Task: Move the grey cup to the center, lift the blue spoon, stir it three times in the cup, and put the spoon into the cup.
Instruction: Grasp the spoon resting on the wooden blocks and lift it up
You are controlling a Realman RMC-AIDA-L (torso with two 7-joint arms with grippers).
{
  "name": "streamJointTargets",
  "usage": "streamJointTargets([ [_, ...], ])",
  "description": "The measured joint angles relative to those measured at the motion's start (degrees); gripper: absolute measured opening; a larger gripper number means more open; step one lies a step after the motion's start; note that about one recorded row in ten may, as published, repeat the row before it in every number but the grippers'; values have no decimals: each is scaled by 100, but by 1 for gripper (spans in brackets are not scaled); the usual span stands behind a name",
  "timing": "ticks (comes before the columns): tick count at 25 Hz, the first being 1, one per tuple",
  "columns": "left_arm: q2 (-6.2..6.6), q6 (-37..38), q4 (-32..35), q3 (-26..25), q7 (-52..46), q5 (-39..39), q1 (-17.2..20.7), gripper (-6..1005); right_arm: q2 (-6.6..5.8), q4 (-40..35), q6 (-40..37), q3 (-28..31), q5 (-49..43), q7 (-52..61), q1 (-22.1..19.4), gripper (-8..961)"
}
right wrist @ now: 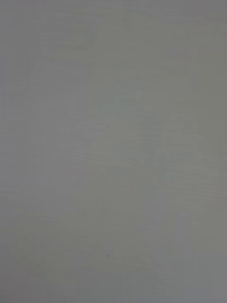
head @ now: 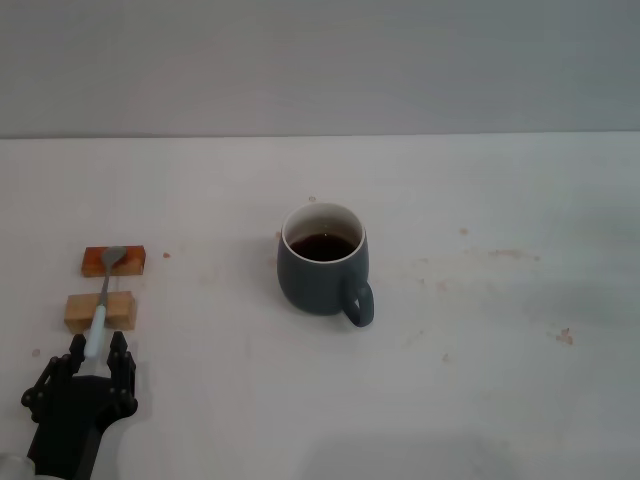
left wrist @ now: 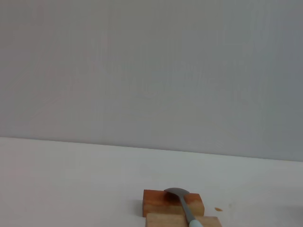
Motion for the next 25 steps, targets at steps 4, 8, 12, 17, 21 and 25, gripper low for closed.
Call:
streamJointTargets([
  [4, -1, 0, 0, 0, 0, 0, 1, 382, 1, 0, 0, -4, 0, 0, -2, 15],
  [8, -1, 0, 0, 0, 0, 0, 0, 373, 1, 0, -1, -4, 0, 0, -2, 15],
  [12, -1, -1, 1, 0, 0, 0, 0, 364, 2, 0, -1, -19, 0, 0, -6, 15],
  [17, -1, -1, 1, 0, 0, 0, 0, 353, 2, 0, -1, -21, 0, 0, -17, 15],
  [21, -1, -1, 1, 1, 0, 0, 0, 344, 2, 1, -1, -20, 0, 0, -24, 15],
  [25, -1, 4, 1, 0, 0, 0, 0, 335, 2, 7, -1, -20, 0, 0, -28, 14],
])
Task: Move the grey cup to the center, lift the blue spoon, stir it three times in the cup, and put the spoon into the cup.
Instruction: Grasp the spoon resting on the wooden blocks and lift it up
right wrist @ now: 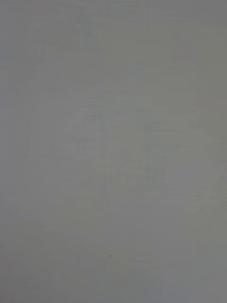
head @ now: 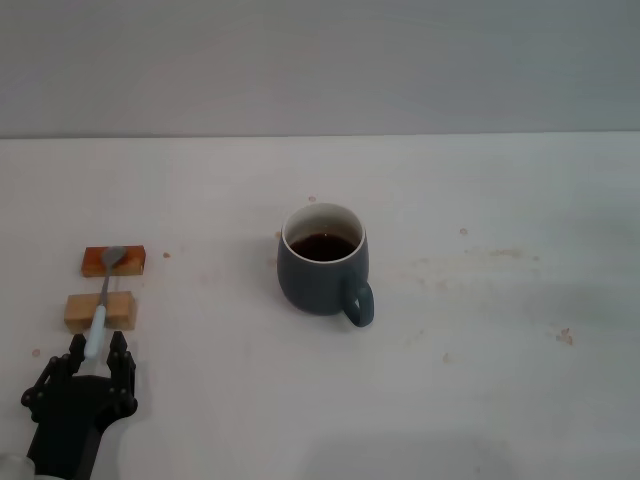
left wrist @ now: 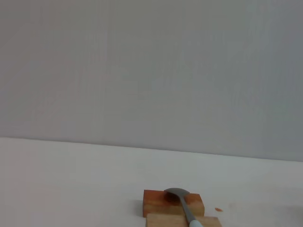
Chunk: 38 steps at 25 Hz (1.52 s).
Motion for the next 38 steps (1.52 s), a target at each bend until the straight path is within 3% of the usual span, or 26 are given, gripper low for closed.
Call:
streamJointTargets([
  [38, -1, 56, 22, 18, -13, 0, -28, 288, 11, 59, 7, -3, 0, -128, -22, 14],
])
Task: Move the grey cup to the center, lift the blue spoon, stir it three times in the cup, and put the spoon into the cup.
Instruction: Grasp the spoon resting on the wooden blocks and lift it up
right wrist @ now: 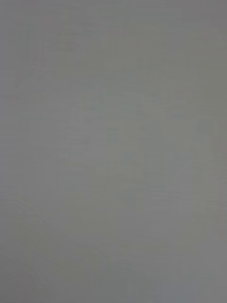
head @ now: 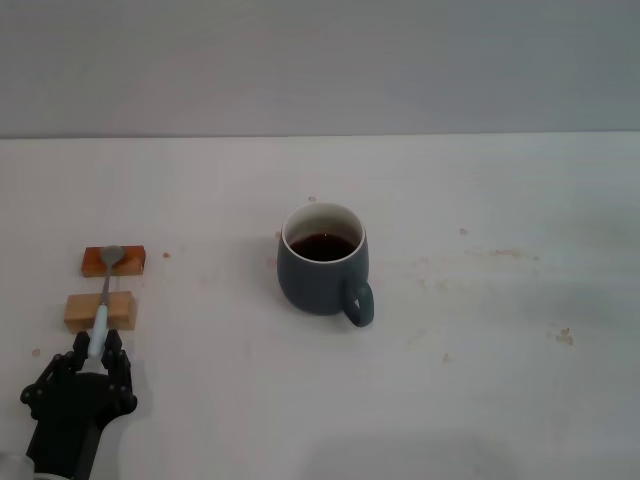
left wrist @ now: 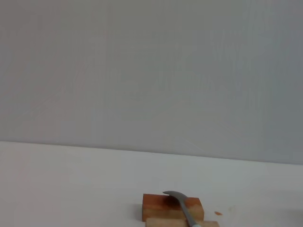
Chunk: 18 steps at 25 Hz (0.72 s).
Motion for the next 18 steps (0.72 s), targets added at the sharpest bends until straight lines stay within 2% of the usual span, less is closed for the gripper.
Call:
streamJointTargets([
  [18, -16, -35, 48, -1, -43, 0, -11, 289, 7, 4, 2, 4, 0, -4, -5, 15],
])
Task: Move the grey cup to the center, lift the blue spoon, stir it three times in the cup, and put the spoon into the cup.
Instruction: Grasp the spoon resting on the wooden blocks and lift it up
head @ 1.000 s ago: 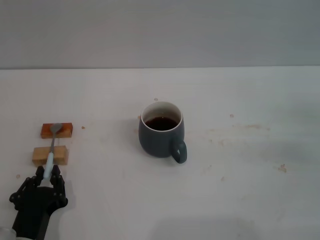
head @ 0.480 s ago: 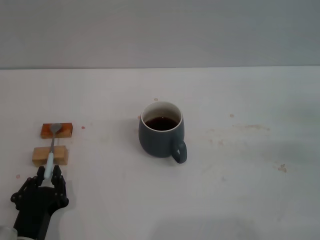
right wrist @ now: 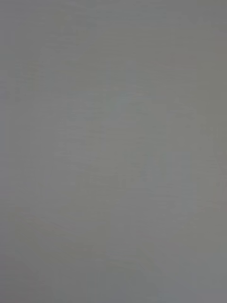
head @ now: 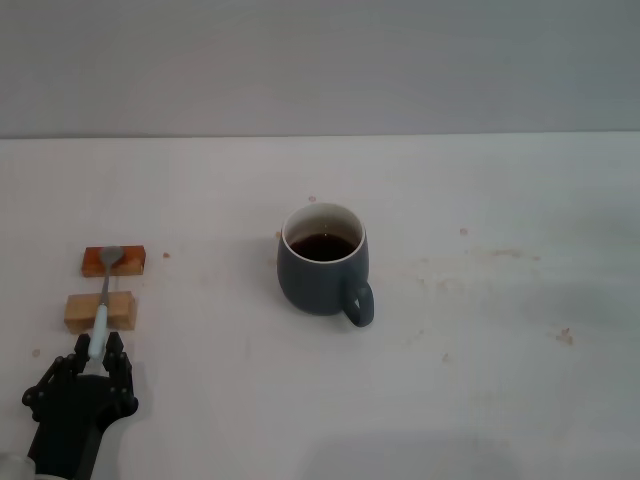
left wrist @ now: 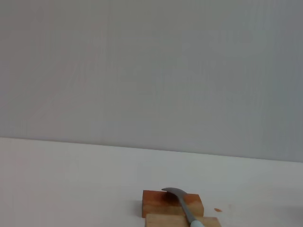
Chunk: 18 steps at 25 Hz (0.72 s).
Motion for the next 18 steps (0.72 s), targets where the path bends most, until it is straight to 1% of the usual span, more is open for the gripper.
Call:
streamJointTargets([
  [18, -9, -26, 9, 44, -14, -73, -42, 290, -1, 8, -1, -10, 0, 0, 0, 15],
])
